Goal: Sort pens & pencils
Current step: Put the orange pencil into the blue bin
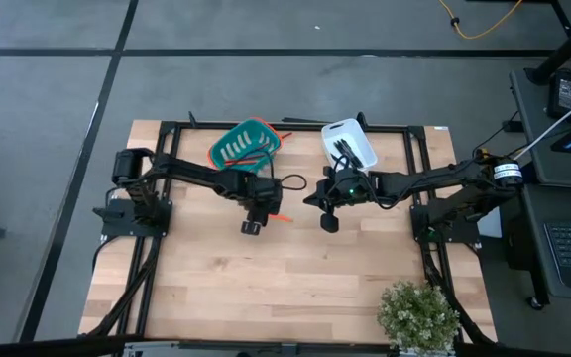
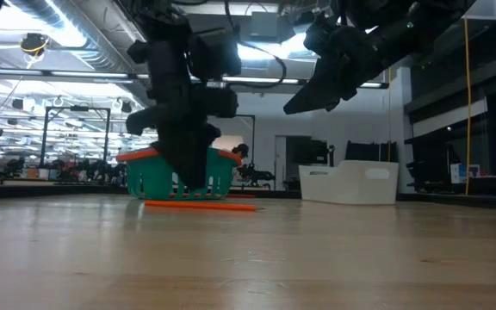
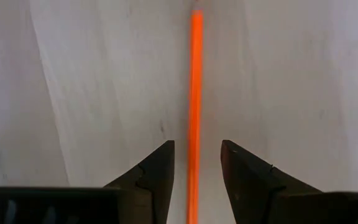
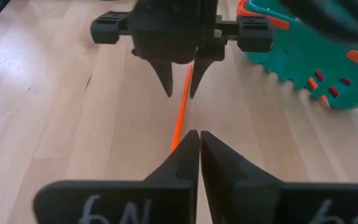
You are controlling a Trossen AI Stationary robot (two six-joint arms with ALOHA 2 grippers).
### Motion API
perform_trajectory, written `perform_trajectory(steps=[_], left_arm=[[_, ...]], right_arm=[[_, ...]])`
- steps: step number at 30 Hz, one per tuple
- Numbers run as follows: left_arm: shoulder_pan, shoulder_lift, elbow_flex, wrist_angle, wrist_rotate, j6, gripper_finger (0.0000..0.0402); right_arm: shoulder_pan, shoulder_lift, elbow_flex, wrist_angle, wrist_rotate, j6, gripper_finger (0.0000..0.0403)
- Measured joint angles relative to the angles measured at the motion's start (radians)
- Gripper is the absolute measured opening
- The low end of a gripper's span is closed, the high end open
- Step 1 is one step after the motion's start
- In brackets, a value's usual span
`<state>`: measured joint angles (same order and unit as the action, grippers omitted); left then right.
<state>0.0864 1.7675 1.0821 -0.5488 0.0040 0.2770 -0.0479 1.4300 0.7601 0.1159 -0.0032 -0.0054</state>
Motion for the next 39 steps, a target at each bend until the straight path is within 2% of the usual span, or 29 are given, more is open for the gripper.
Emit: perform_trajectory(steps=[29, 39], left_arm=[[0.024, 0.034, -0.001, 0.023, 0.022, 0.022, 0.0126], [0.024, 0.098, 0.004, 0.048, 0.026, 0.018, 0.0126]], right_arm=[[0.000, 0.000, 0.000, -0.008, 0.000, -0.003, 0.0018], [0.000, 0.000, 0.000, -0.015, 0.000, -0.003, 0.0018]])
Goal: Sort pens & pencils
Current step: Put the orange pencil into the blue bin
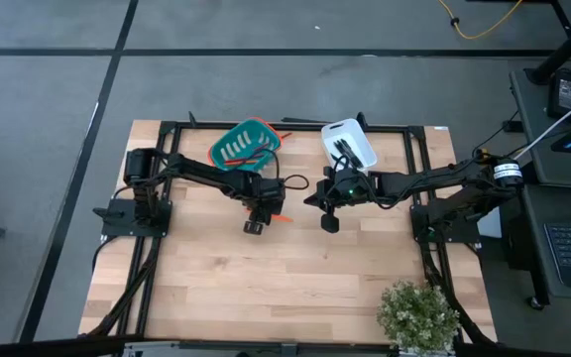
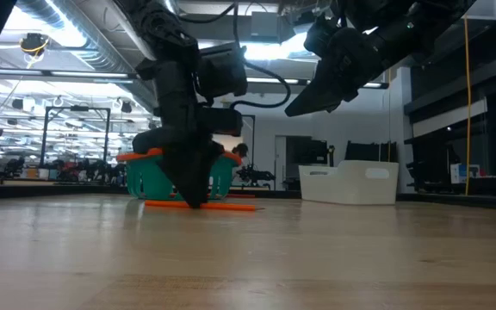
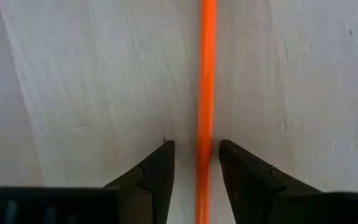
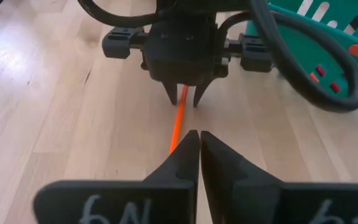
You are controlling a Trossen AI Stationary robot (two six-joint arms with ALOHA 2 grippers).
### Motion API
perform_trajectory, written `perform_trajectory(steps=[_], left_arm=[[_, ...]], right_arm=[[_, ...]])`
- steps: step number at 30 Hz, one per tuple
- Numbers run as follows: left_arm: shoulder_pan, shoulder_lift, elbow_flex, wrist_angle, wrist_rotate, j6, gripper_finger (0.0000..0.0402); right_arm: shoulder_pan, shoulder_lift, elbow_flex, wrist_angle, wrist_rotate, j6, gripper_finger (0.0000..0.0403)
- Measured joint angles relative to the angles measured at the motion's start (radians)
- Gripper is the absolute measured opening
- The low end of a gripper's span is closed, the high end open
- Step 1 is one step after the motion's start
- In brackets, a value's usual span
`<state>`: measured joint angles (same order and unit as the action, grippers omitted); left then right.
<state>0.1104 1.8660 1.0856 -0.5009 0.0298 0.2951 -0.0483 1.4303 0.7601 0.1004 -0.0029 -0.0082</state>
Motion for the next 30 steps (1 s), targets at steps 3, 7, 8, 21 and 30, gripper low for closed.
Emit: perform_trajectory(steps=[3, 7, 8, 21, 30], left_arm=[[0.000, 0.017, 0.000, -0.002, 0.000, -0.013, 0.0126], [0.000, 0.019, 0.000, -0.010, -0.001, -0.050, 0.0126], [-0.001, 0.019, 0.000, -0.011, 0.000, -0.055, 0.0126], [-0.005, 0.021, -0.002, -0.023, 0.042, -0.111, 0.0074], [-0.005, 0.021, -0.002, -0.025, 0.052, -0.113, 0.0019]], right_arm=[[0.000, 0.000, 0.000, -0.001, 0.000, 0.001, 0.0018], [0.000, 0.000, 0.000, -0.001, 0.000, 0.000, 0.0018], [0.000, 0.000, 0.000, -0.001, 0.000, 0.000, 0.0018], [0.000, 0.000, 0.000, -0.002, 0.000, 0.002, 0.0018], [0.000, 0.000, 0.000, -0.010, 0.000, 0.002, 0.0018]])
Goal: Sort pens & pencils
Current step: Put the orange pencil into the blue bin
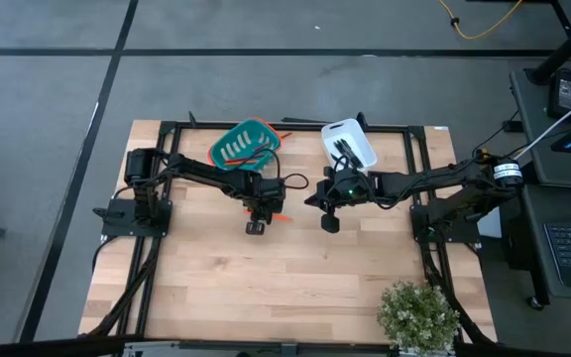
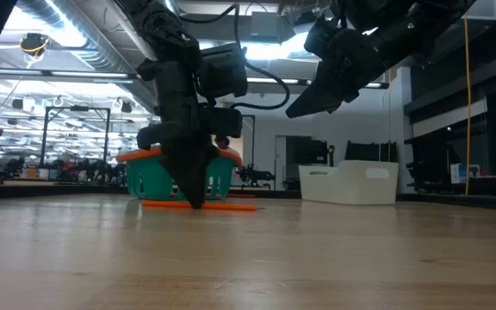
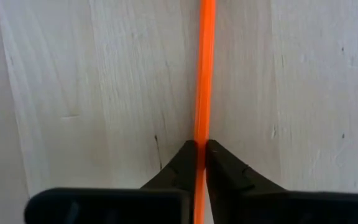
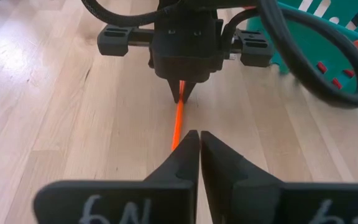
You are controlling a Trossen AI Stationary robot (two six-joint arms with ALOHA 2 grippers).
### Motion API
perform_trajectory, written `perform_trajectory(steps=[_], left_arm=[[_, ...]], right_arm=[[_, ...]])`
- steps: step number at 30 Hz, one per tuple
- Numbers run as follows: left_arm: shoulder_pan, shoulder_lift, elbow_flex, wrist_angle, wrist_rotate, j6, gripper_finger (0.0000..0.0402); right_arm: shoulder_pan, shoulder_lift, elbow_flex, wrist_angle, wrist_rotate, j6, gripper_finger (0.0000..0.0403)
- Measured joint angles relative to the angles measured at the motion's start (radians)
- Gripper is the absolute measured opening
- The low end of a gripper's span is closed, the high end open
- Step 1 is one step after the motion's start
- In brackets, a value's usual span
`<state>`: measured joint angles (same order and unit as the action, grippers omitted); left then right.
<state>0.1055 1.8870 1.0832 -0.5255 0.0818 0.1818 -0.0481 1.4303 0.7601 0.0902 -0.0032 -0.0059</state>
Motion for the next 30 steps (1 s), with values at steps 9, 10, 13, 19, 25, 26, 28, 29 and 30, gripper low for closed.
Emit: perform_trajectory(steps=[9, 10, 13, 19, 25, 26, 28, 29, 30], left_arm=[[0.000, 0.000, 0.000, 0.000, 0.000, 0.003, 0.0019], [0.000, 0.000, 0.000, 0.001, 0.000, 0.003, 0.0018], [0.000, 0.000, 0.000, 0.001, 0.010, 0.004, 0.0011], [0.000, 0.000, 0.000, 0.002, 0.014, 0.011, 0.0008], [0.000, 0.000, -0.001, 0.004, 0.016, 0.012, 0.0008], [0.000, -0.002, -0.001, 0.004, 0.017, 0.012, 0.0008], [0.000, -0.005, -0.002, 0.004, 0.017, 0.016, 0.0009], [0.000, -0.005, -0.002, 0.004, 0.018, 0.022, 0.0009], [0.000, -0.006, -0.003, 0.004, 0.019, 0.033, 0.0009]], right_arm=[[0.000, 0.000, 0.000, 0.001, 0.000, 0.000, 0.0018], [0.000, 0.000, 0.000, 0.000, 0.000, 0.000, 0.0018], [0.000, 0.000, 0.000, 0.000, 0.000, 0.000, 0.0018], [0.000, 0.000, 0.000, -0.005, 0.000, 0.000, 0.0018], [0.000, 0.000, 0.000, -0.005, 0.000, 0.001, 0.0018], [0.000, 0.000, 0.000, -0.005, 0.000, 0.001, 0.0018], [0.000, 0.000, 0.000, -0.005, 0.000, 0.001, 0.0018], [0.000, 0.000, 0.000, -0.005, 0.000, 0.001, 0.0018], [0.000, 0.000, 0.000, -0.006, 0.000, 0.001, 0.0018]])
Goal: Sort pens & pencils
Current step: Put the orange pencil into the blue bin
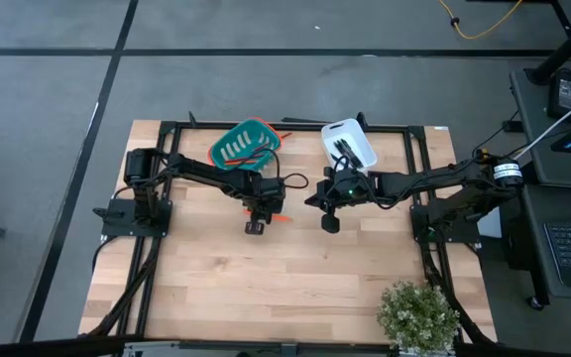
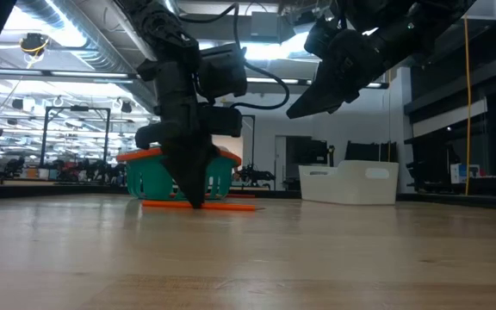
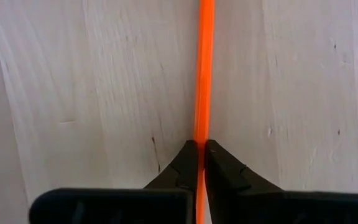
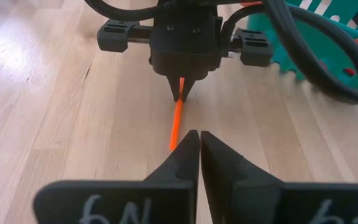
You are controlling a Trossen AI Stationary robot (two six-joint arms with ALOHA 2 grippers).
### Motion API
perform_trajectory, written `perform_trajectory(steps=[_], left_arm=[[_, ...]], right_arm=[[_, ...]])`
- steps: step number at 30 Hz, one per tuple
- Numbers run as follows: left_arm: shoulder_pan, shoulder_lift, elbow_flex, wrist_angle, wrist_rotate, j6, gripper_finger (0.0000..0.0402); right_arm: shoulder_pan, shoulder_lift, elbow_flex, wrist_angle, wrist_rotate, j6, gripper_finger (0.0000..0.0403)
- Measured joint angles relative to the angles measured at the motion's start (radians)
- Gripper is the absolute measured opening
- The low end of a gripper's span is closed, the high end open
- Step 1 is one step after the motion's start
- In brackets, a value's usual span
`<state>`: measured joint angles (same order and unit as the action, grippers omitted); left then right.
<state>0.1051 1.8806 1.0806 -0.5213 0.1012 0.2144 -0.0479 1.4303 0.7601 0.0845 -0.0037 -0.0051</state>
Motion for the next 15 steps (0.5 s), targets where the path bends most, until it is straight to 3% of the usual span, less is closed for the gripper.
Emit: perform_trajectory(steps=[15], left_arm=[[0.006, -0.132, -0.005, -0.064, 0.017, 0.006, 0.0001]], right_arm=[[0.000, 0.000, 0.000, -0.009, 0.000, 0.000, 0.0018]])
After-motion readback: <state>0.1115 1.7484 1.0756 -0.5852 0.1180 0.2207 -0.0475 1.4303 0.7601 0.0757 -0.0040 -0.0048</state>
